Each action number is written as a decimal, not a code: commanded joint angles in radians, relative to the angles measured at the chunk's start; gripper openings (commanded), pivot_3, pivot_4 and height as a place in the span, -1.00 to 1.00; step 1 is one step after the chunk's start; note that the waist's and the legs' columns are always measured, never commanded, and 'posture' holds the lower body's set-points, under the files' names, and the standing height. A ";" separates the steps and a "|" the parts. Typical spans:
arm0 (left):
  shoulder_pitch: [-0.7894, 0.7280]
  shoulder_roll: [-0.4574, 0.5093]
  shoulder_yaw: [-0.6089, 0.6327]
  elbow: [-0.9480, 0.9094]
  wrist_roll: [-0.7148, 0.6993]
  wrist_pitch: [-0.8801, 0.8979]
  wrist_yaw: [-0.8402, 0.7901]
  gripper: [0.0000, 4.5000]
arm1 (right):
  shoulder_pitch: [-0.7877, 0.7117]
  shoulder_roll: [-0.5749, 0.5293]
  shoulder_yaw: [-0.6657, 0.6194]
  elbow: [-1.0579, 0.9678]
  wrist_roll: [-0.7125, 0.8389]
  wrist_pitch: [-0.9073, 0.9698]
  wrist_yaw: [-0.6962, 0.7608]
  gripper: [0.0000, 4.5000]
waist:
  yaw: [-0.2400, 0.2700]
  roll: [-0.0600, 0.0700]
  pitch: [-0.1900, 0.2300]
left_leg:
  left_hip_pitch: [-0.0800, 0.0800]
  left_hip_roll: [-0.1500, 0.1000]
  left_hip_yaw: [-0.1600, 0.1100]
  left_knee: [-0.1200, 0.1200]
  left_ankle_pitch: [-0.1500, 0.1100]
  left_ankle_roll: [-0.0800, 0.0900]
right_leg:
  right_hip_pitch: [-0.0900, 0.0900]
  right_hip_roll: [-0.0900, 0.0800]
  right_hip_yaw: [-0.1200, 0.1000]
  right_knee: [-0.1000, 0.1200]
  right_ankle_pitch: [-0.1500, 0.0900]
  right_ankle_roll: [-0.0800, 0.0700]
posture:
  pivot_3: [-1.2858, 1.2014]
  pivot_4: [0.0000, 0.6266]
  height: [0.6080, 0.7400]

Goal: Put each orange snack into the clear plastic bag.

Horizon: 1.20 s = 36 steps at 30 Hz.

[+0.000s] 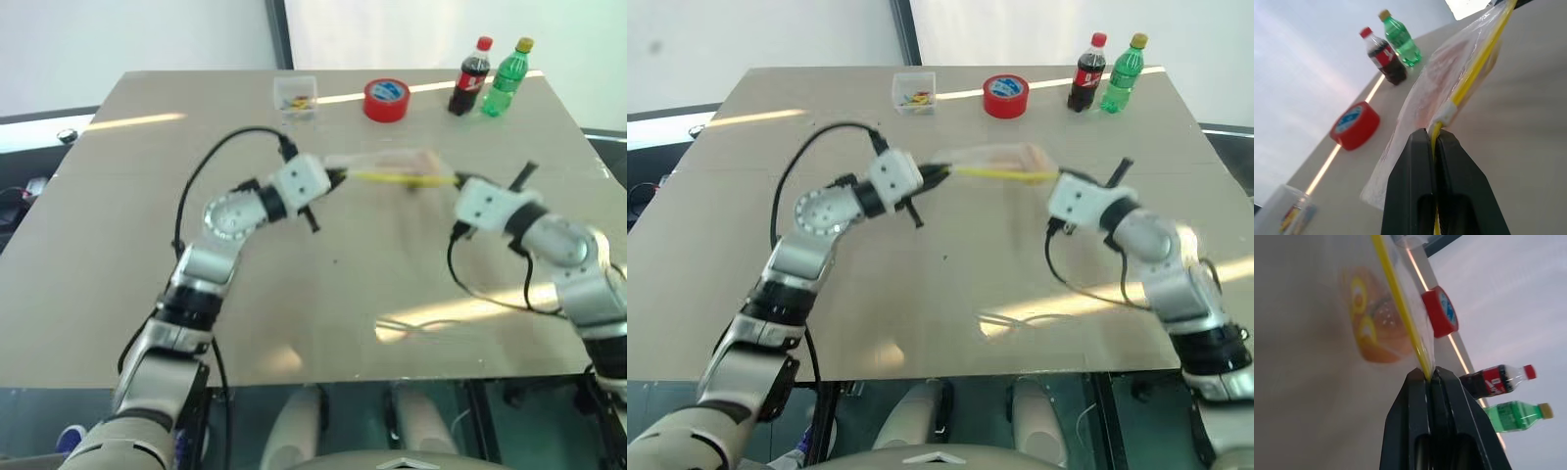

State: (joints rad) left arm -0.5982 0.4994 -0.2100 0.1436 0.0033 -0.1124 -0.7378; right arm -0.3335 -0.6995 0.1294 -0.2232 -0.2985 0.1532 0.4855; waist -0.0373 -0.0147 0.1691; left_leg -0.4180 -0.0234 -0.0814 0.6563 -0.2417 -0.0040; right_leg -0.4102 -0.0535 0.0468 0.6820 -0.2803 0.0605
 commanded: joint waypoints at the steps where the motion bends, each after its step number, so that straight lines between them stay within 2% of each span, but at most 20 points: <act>1: 0.071 0.017 0.006 -0.083 0.051 -0.035 0.031 -1.00 | 0.105 0.008 -0.003 -0.015 -0.064 0.025 -0.043 -0.98 | 0.004 0.000 0.000 | 0.002 0.000 -0.001 0.000 0.000 0.001 | 0.002 0.000 0.000 0.001 0.000 0.000 | 0.03 -0.52 1.00; 4: 0.105 0.015 -0.009 -0.106 0.098 -0.073 0.053 -1.00 | 0.163 0.027 -0.014 -0.042 -0.039 0.043 -0.025 -0.98 | 0.007 0.000 0.000 | 0.005 -0.001 -0.003 0.002 -0.002 0.004 | 0.005 0.000 -0.003 0.003 0.000 0.000 | 0.03 -0.52 1.00; 5: 0.113 0.014 -0.006 -0.111 0.117 -0.086 0.074 -1.00 | 0.185 0.029 -0.034 -0.068 -0.026 0.056 -0.019 -0.74 | 0.008 0.000 0.000 | 0.005 -0.001 -0.003 0.004 -0.002 0.004 | 0.005 0.001 -0.003 0.005 0.000 0.000 | 0.03 -0.52 1.00; 7: 0.125 0.015 -0.003 -0.110 0.150 -0.140 0.109 -1.00 | 0.236 0.026 -0.080 -0.136 0.008 0.082 0.003 -0.43 | 0.010 0.000 0.000 | 0.005 -0.001 -0.004 0.006 -0.002 0.004 | 0.005 0.001 -0.003 0.006 0.000 0.000 | 0.03 -0.52 1.00; 9: 0.135 0.024 -0.004 -0.106 0.174 -0.175 0.128 -1.00 | 0.293 0.006 -0.126 -0.225 0.072 0.087 0.062 0.00 | 0.013 0.000 0.000 | 0.005 0.000 -0.004 0.007 -0.002 0.004 | 0.005 0.001 -0.003 0.007 0.000 0.000 | 0.03 -0.52 1.00; 12: 0.140 0.036 -0.009 -0.109 0.189 -0.185 0.125 -1.00 | 0.309 -0.006 -0.138 -0.355 0.171 0.117 0.151 0.00 | 0.010 0.000 0.000 | 0.004 0.000 -0.004 0.008 -0.002 0.005 | 0.006 0.001 -0.003 0.007 0.000 0.000 | 0.03 -0.52 1.00; 15: 0.138 0.033 -0.019 -0.126 0.198 -0.180 0.117 -1.00 | 0.176 0.039 -0.028 -0.396 0.149 0.161 0.161 0.00 | -0.002 0.000 0.000 | 0.006 -0.001 -0.004 0.009 -0.002 0.005 | 0.008 0.002 -0.004 0.007 0.000 0.000 | 0.03 -0.52 1.00; 19: 0.137 0.021 -0.029 -0.162 0.209 -0.130 0.106 -1.00 | -0.037 0.176 0.172 -0.297 0.053 0.190 0.142 0.00 | -0.003 0.000 0.000 | 0.013 0.000 -0.006 0.010 -0.003 0.004 | 0.016 0.003 -0.006 0.007 -0.001 0.000 | 0.03 -0.52 1.00; 23: 0.137 0.011 -0.030 -0.221 0.177 -0.042 0.062 -1.00 | -0.135 0.202 0.253 -0.179 -0.026 0.117 0.138 0.00 | 0.006 0.000 0.000 | 0.013 -0.001 -0.006 0.010 -0.003 0.004 | 0.016 0.002 -0.006 0.007 -0.001 0.000 | 0.03 -0.52 1.00; 25: 0.138 0.007 -0.027 -0.237 0.174 -0.019 0.056 -1.00 | -0.160 0.205 0.269 -0.150 -0.042 0.092 0.139 -0.24 | 0.011 0.000 0.000 | 0.012 -0.001 -0.007 0.010 -0.003 0.005 | 0.016 0.001 -0.006 0.006 -0.001 0.000 | 0.03 -0.52 1.00; 27: 0.139 0.004 -0.025 -0.246 0.175 -0.002 0.058 -1.00 | -0.176 0.212 0.278 -0.130 -0.053 0.072 0.142 -0.64 | 0.011 0.000 0.000 | 0.011 -0.001 -0.007 0.010 -0.003 0.005 | 0.015 0.001 -0.006 0.005 -0.001 0.000 | 0.03 -0.52 1.00; 28: 0.139 0.002 -0.022 -0.251 0.172 0.013 0.057 -1.00 | -0.183 0.212 0.284 -0.120 -0.063 0.059 0.142 -0.76 | 0.011 0.000 0.000 | 0.011 -0.001 -0.007 0.010 -0.003 0.004 | 0.015 0.001 -0.006 0.005 -0.001 0.000 | 0.03 -0.52 1.00; 36: 0.130 -0.011 -0.017 -0.271 0.164 0.062 0.055 -1.00 | -0.198 0.227 0.287 -0.093 -0.084 0.023 0.157 -0.76 | 0.005 0.000 0.000 | 0.011 -0.001 -0.007 0.010 -0.003 0.005 | 0.015 0.002 -0.006 0.006 -0.001 0.000 | 0.03 -0.52 1.00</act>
State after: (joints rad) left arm -0.4530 0.4914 -0.2442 -0.0846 0.1851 -0.0505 -0.6820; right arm -0.5086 -0.4814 0.4242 -0.2989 -0.3812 0.1944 0.6424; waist -0.0325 -0.0149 0.1690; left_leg -0.4066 -0.0245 -0.0881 0.6664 -0.2443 0.0005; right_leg -0.3950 -0.0516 0.0408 0.6877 -0.2808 0.0605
